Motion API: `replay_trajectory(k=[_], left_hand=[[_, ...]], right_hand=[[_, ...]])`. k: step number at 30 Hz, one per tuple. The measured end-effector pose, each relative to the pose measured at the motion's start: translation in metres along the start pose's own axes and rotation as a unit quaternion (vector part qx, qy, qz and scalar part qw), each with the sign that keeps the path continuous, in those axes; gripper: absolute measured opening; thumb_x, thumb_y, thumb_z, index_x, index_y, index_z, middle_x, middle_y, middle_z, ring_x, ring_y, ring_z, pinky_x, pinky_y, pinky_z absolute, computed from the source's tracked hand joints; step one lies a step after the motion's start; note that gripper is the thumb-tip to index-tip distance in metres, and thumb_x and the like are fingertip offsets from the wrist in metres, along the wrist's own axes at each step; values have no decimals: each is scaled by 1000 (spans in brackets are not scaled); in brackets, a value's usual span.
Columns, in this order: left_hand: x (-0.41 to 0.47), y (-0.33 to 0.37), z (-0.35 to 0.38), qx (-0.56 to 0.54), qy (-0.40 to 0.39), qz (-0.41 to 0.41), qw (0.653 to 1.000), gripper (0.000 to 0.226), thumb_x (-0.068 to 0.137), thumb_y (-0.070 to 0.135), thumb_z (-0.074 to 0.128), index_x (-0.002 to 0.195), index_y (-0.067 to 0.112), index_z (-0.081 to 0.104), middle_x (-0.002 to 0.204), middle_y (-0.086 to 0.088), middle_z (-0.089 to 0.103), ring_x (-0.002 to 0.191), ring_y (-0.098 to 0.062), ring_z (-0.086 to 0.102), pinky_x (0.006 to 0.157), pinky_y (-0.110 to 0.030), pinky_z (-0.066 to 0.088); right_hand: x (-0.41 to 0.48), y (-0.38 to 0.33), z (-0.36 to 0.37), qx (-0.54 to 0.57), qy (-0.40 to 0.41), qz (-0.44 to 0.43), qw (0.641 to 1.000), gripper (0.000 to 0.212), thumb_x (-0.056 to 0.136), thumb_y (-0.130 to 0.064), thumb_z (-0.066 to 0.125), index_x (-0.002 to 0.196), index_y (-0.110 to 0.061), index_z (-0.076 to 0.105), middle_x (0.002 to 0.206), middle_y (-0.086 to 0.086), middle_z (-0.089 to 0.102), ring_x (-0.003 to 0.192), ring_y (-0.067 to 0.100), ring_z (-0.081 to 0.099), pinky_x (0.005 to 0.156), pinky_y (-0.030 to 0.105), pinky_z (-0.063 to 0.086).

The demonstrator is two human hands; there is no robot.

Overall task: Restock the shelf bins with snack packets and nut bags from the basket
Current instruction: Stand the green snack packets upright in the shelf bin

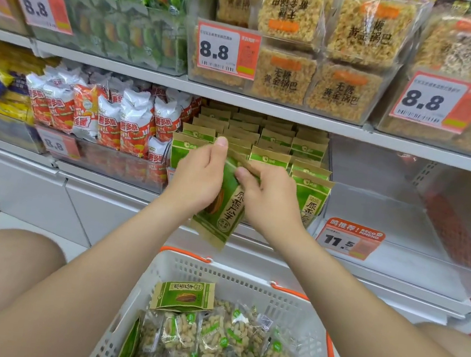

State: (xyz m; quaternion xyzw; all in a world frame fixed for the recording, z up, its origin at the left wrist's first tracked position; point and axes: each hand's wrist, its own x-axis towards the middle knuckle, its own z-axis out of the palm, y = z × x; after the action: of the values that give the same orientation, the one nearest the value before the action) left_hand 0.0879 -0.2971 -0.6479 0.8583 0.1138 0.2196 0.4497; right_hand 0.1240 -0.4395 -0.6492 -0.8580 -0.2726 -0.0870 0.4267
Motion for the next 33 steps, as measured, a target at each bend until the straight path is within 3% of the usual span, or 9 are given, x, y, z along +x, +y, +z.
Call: replay_trajectory(k=[4, 7, 9, 13, 18, 21, 26, 29, 33], left_hand=[[31, -7, -27, 268, 82, 85, 956, 24, 103, 11, 50, 117, 19, 68, 117, -6, 66, 113, -31, 60, 90, -45, 47], [52, -17, -45, 372, 12, 47, 927, 61, 85, -5, 62, 141, 19, 56, 135, -11, 54, 126, -39, 51, 98, -54, 47], [66, -27, -54, 392, -21, 51, 918, 66, 85, -5, 66, 145, 20, 54, 138, -12, 54, 127, -40, 51, 99, -55, 49], [83, -45, -69, 375, -63, 66, 922, 41, 91, 13, 79, 127, 25, 66, 127, -6, 67, 115, -33, 62, 93, -54, 56], [93, -56, -68, 331, -36, 60, 941, 38, 83, 19, 88, 113, 24, 66, 105, -3, 66, 96, -28, 62, 84, -46, 56], [96, -57, -66, 330, -35, 67, 941, 42, 76, 11, 91, 95, 33, 60, 102, -3, 67, 94, -29, 62, 77, -44, 55], [101, -62, -70, 337, -8, 85, 938, 45, 80, -7, 75, 75, 34, 56, 83, 2, 64, 79, -24, 55, 62, -33, 41], [99, -58, -70, 367, 9, 97, 925, 38, 78, -11, 65, 80, 27, 65, 76, 2, 56, 79, -26, 49, 59, -32, 34], [99, -56, -69, 369, 18, 109, 923, 38, 81, -10, 60, 85, 27, 68, 84, 0, 57, 90, -31, 53, 63, -37, 37]], right_hand=[[8, -6, 3, 66, 84, -21, 994, 23, 106, -28, 58, 105, -25, 80, 79, -13, 73, 72, 1, 59, 70, 21, 44], [17, -13, 4, 131, 146, -35, 980, 24, 106, -31, 59, 122, -31, 77, 82, -10, 76, 72, 18, 60, 71, 32, 48], [21, -20, 5, 177, 171, -49, 968, 24, 107, -29, 59, 124, -31, 75, 87, -9, 78, 82, 23, 68, 74, 38, 56], [33, -22, 12, 167, 188, -57, 966, 25, 107, -28, 60, 126, -24, 75, 99, -23, 77, 94, -3, 70, 84, 32, 58], [48, -14, 30, 136, 182, -86, 970, 25, 104, -17, 63, 127, -18, 75, 103, -29, 71, 98, -10, 67, 89, 20, 55], [50, -10, 40, 115, 182, -129, 968, 28, 102, -7, 63, 127, -15, 75, 109, -15, 76, 103, -5, 69, 91, 16, 53], [51, -2, 59, 51, 147, -201, 967, 37, 99, 2, 65, 129, -17, 74, 109, -1, 78, 100, 11, 72, 89, 33, 59], [51, -3, 66, 1, 121, -233, 965, 36, 99, -1, 65, 130, -17, 73, 109, 0, 78, 98, 13, 71, 88, 31, 57], [56, -8, 76, -79, 94, -223, 967, 26, 102, -20, 65, 125, -23, 76, 97, 0, 78, 91, 26, 67, 75, 45, 57]])
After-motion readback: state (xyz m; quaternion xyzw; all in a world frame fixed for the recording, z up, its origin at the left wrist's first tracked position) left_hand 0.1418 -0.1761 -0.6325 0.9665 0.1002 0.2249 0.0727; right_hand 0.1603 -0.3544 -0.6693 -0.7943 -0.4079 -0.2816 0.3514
